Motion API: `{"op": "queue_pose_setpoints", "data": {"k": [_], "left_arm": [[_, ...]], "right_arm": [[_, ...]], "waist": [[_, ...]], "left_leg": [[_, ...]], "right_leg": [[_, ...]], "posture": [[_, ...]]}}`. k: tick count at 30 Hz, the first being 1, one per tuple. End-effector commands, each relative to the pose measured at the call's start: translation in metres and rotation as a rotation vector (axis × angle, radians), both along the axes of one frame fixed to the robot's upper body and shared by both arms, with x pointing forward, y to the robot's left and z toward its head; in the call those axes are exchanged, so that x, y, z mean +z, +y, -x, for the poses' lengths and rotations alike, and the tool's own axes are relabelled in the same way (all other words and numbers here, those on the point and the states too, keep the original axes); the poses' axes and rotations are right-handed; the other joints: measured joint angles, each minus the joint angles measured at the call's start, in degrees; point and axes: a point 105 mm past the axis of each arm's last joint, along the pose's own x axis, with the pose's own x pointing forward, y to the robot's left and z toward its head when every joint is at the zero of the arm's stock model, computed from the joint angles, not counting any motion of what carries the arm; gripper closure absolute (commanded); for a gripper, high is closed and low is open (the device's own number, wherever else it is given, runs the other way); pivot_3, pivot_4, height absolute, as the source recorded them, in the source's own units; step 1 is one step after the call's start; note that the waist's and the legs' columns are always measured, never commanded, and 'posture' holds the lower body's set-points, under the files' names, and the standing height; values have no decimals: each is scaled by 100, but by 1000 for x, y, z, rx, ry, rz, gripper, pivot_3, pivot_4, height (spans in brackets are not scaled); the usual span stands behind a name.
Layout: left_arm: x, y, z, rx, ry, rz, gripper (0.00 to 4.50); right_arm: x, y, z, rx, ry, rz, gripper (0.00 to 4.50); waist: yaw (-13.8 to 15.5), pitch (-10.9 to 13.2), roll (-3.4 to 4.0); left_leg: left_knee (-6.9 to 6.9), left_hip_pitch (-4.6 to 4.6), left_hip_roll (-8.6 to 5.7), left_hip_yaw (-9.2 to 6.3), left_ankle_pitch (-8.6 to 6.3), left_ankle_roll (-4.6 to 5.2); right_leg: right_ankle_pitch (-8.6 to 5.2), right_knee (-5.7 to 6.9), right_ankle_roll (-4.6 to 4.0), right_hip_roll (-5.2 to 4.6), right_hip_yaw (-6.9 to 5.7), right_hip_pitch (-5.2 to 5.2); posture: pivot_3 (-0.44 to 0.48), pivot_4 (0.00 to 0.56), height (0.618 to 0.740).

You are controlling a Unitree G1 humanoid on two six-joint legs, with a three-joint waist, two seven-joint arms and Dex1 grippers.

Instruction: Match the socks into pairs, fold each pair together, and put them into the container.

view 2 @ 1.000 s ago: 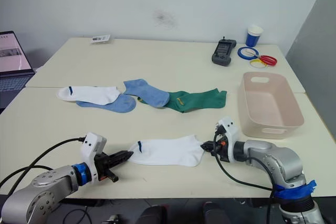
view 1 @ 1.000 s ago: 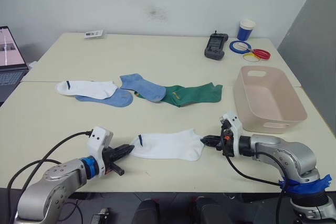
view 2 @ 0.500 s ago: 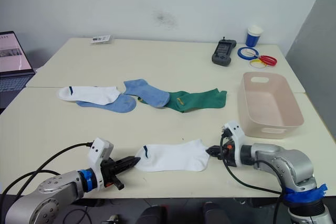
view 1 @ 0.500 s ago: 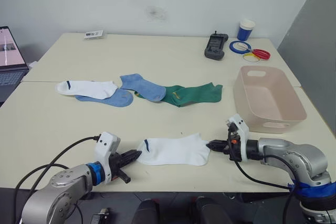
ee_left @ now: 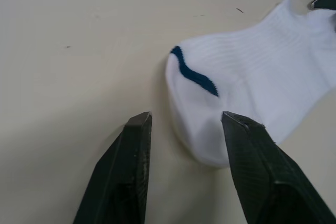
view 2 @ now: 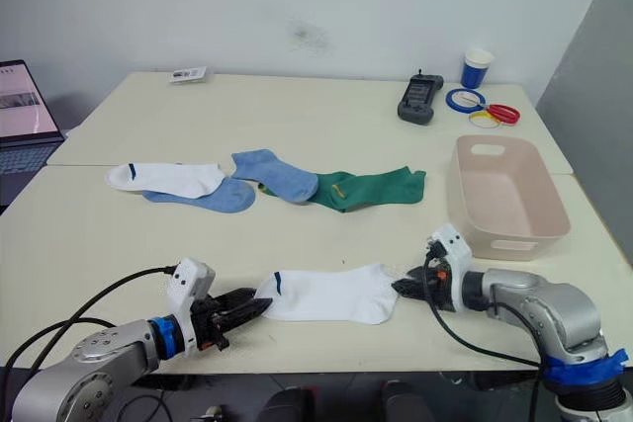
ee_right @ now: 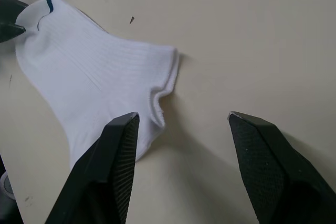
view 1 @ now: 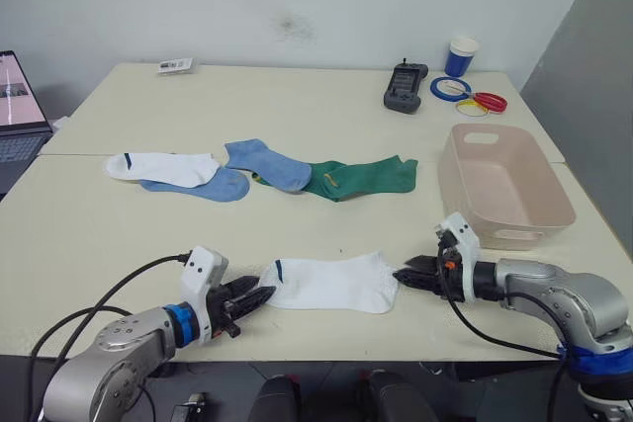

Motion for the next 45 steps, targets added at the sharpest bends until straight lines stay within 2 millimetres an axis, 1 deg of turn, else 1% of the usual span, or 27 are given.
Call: {"op": "queue_pose_setpoints", "data": {"k": [1, 2, 3, 5, 6, 8, 9, 10, 11, 13, 15, 19, 21, 25, 29, 32, 35, 39, 41, 43, 44, 45], "left_arm": [[34, 16, -4, -100, -138, -110, 2372], [38, 14, -3, -168, -165, -157, 2372], [41, 12, -3, -219, -190, -192, 2551], [47, 0, -2, -330, -235, -207, 2957], [48, -7, -1, -382, -256, -213, 3245], [48, -22, -1, -461, -277, -206, 3888], [47, -28, -2, -486, -282, -206, 4204], [44, -33, -3, -509, -285, -212, 4498], [40, -39, -3, -537, -285, -222, 4500], [31, -48, -6, -574, -273, -238, 4500], [23, -52, -8, -583, -261, -250, 4500], [4, -49, -13, -560, -218, -293, 4500], [-4, -44, -10, -547, -186, -304, 4500], [-14, -32, -7, -508, -138, -318, 4500], [-16, -22, -6, -457, -110, -299, 4500], [-18, -15, -3, -428, -89, -277, 4500], [-10, -17, -2, -405, -99, -211, 4500], [8, -21, -3, -374, -118, -99, 4500], [15, -18, -2, -352, -125, -68, 4500], [24, -10, -7, -285, -144, -30, 4500], [32, -1, -12, -219, -168, 0, 4326], [38, 6, -16, -163, -188, 22, 4121]], "right_arm": [[35, 18, 1, 264, -277, 79, 1765], [39, 27, 2, 341, -340, 93, 1765], [41, 35, 2, 389, -382, 97, 1950], [42, 52, 3, 478, -445, 80, 2368], [40, 61, 4, 518, -474, 79, 2653], [36, 78, 6, 575, -499, 61, 3401], [34, 84, 6, 585, -501, 51, 3721], [30, 90, 5, 592, -500, 43, 4133], [25, 95, 6, 606, -498, 40, 4481], [14, 103, 6, 629, -487, 46, 4481], [5, 106, 6, 643, -473, 52, 4481], [-12, 99, 6, 659, -443, 96, 4481], [-19, 87, 7, 651, -425, 124, 4481], [-26, 60, 11, 625, -389, 168, 4481], [-27, 38, 15, 600, -364, 198, 4481], [-26, 24, 16, 581, -353, 220, 4481], [-17, 22, 17, 556, -361, 187, 4481], [8, 32, 18, 495, -371, 43, 4481], [17, 31, 16, 456, -391, 15, 4481], [25, 27, 9, 389, -430, 9, 4107], [29, 23, 4, 337, -453, 7, 3889], [32, 19, 0, 292, -472, 8, 3503]], "waist": [[-1, 1, 1], [1, 1, 1], [1, 1, 1], [10, 1, 1], [14, 1, 1], [17, 1, 1], [18, 1, 1], [19, 0, 1], [21, 1, 1], [25, 0, 0], [25, 0, 0], [25, 0, 0], [25, 0, 0], [28, -3, 3], [17, -8, 2], [10, -7, 3], [6, -7, 3], [5, -6, 2], [12, -6, 2], [19, -6, 2], [19, -6, 2], [19, -6, 2]], "left_leg": [[1, 1, 0, 0, 0, 0], [0, 3, 0, -2, 0, 0], [-4, 5, 1, -1, 0, 0], [-4, 10, 1, 1, 0, 0], [-5, 9, 1, 1, 0, 0], [-3, 6, 2, 4, 0, 0], [-2, 0, 4, 3, 0, -1], [1, -3, 6, 3, 0, -1], [3, -5, 6, 3, 0, -1], [7, -9, 6, 2, 0, -1], [10, -9, 5, 3, 1, -1], [10, -9, 3, 1, 1, -1], [10, -8, 3, -1, 1, -1], [9, -2, 6, -1, 1, 0], [8, 21, 5, 4, 0, 0], [-3, 75, 6, 5, -1, 1], [-5, 89, 9, 3, -1, 2], [-4, 85, 11, 0, -1, 2], [-3, 81, 14, -4, -1, 1], [-3, 79, 14, -5, -1, 1], [-3, 78, 14, -5, -1, 1], [-3, 79, 13, -4, -1, 1]], "right_leg": [[0, 0, -1, 5, -2, -1], [-1, -2, -2, 6, -5, -2], [-2, -4, -3, 8, -4, 0], [-2, -3, -4, 8, -4, 3], [-2, -3, -4, 7, -3, 3], [-2, -4, -4, 4, 0, 4], [-2, -5, -3, 0, 0, 2], [-2, -5, -3, -3, 1, 1], [-1, -5, -1, -5, 1, 1], [2, -4, 3, -9, 2, 0], [5, -4, 8, -9, 3, 1], [5, -2, 7, -5, 0, 1], [5, -1, 6, -2, -3, 0], [4, 1, 5, -3, -1, 3], [4, 2, 6, -5, 4, 23], [-4, -5, -6, -4, 4, 77], [-9, -5, -14, -4, 0, 90], [-9, -2, -14, -3, -2, 89], [-9, -2, -13, -4, -4, 88], [-9, -4, -13, -7, -5, 89], [-9, -5, -13, -10, -4, 89], [-9, -5, -12, -12, -4, 89]], "posture": [[0, 150, 740], [0, 150, 740], [0, 150, 740], [0, 150, 740], [0, 150, 740], [0, 150, 740], [0, 150, 740], [0, 150, 740], [0, 150, 740], [0, 150, 740], [0, 150, 740], [0, 150, 740], [0, 150, 740], [0, 150, 740], [0, 150, 740], [0, 150, 740], [0, 150, 740], [0, 150, 740], [0, 150, 740], [0, 150, 740], [0, 150, 740], [0, 150, 740]]}}
